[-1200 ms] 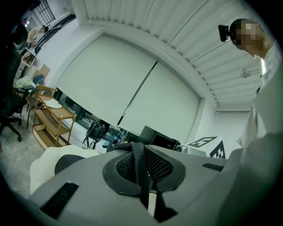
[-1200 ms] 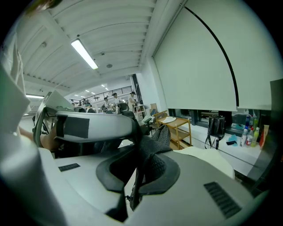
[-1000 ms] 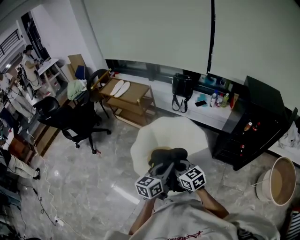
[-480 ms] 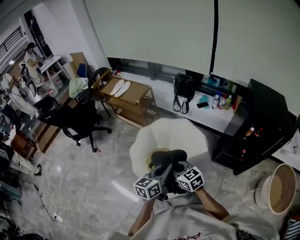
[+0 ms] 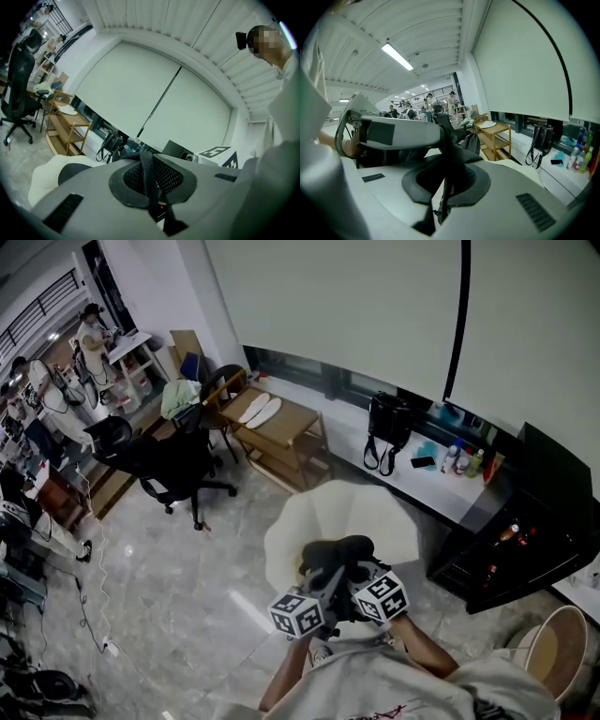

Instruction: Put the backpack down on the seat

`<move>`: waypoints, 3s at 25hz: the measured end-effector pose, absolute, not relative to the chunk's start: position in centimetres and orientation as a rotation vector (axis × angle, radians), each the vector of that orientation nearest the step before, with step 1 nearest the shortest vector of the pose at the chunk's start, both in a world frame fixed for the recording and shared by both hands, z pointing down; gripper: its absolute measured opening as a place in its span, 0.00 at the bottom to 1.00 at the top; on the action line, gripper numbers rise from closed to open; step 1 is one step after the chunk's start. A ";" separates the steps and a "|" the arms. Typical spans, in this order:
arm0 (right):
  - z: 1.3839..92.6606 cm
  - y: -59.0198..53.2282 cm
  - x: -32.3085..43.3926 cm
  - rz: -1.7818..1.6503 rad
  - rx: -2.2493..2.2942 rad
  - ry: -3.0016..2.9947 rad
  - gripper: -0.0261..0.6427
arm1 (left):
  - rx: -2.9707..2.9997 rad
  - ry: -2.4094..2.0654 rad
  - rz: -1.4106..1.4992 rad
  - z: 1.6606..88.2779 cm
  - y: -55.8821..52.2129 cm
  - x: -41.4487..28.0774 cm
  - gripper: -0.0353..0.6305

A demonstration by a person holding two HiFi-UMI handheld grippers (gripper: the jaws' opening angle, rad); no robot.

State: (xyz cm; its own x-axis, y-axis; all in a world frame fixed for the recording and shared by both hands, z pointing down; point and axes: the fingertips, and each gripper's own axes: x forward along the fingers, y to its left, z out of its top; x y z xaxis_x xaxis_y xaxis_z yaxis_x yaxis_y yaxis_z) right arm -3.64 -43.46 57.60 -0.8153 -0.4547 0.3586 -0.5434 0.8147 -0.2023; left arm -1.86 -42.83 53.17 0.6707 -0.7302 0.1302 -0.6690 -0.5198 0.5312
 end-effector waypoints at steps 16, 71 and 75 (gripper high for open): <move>60.9 -45.8 -1.9 0.533 0.727 -2.666 0.10 | 2.263 -1.052 -0.089 56.4 -45.4 0.0 0.12; 77.6 -50.8 -5.0 0.768 0.603 -2.455 0.10 | 2.005 -1.046 0.016 73.1 -51.1 -3.2 0.12; 79.2 -53.3 -6.2 0.768 0.607 -2.450 0.10 | 1.995 -1.060 0.015 74.7 -53.5 -4.5 0.12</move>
